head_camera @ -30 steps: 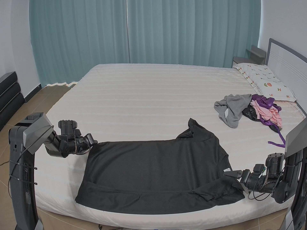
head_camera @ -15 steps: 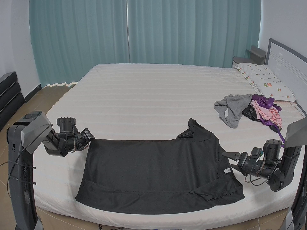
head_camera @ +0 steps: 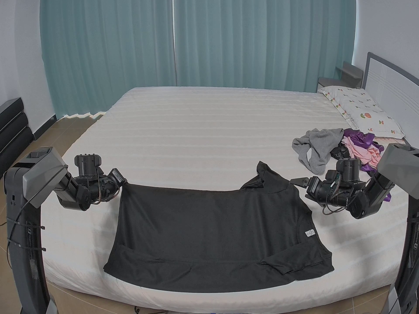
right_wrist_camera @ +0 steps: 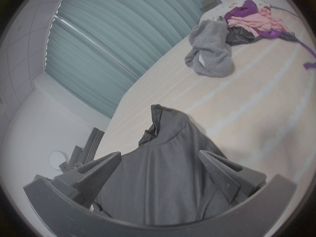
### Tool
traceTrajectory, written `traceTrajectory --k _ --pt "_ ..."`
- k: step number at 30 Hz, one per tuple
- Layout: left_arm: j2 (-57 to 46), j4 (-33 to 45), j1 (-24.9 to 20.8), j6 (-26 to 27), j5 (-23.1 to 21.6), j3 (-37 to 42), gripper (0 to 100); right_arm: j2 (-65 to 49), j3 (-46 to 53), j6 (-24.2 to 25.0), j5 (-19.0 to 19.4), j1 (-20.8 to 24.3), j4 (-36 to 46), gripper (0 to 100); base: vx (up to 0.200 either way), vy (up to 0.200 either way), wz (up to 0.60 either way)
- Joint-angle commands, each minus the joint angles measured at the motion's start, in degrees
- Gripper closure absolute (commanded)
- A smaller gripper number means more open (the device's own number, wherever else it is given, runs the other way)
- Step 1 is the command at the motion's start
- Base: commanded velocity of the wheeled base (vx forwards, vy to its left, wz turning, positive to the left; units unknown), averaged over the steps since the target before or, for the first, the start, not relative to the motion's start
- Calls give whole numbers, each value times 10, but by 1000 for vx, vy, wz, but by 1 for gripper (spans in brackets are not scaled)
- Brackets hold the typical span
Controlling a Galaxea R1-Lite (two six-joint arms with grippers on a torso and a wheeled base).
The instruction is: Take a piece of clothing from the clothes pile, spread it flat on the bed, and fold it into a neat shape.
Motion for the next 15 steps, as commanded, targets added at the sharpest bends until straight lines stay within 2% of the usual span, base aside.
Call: traceTrajectory --k 1,5,8,15 --pt "-20 -3 -2 -9 1 12 100 86 -173 -43 -39 12 119 0 0 0 0" --pt "-19 -4 -2 -8 1 11 100 117 -269 -48 -46 9 203 0 0 0 0" --pt "-19 -4 -2 -8 1 11 100 152 -330 -48 -73 10 238 0 0 0 0" --pt "-18 -4 -2 -8 0 10 100 190 -398 -46 -87 10 296 0 0 0 0"
